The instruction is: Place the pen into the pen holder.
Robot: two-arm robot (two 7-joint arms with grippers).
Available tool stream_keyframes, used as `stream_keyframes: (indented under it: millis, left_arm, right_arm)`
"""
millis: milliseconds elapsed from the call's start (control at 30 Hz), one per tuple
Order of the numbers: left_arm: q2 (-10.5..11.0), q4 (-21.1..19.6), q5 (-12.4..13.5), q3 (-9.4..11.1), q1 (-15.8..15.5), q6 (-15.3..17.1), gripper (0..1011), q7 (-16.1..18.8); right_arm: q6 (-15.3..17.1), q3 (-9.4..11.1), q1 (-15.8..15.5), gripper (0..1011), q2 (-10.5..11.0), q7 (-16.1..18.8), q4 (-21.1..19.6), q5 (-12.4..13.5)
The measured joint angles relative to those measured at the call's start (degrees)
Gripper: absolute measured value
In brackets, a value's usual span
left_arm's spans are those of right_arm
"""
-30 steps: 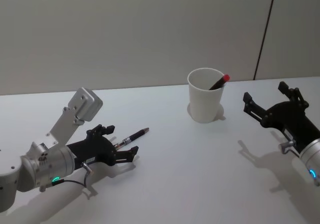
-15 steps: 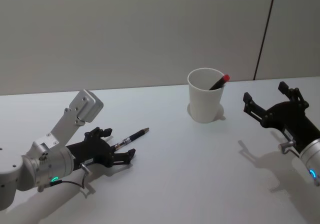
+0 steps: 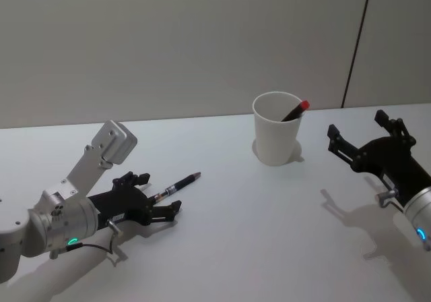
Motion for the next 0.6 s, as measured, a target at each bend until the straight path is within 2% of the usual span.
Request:
stream_keyframes:
  millis: [600]
  left_arm:
    - [0.1,0.3,-0.6,0.0,-0.4,1.2,1001,-1.9]
  right_arm:
    - [0.0,0.0,0.0,1001,0.0,0.0,0.0,0.0]
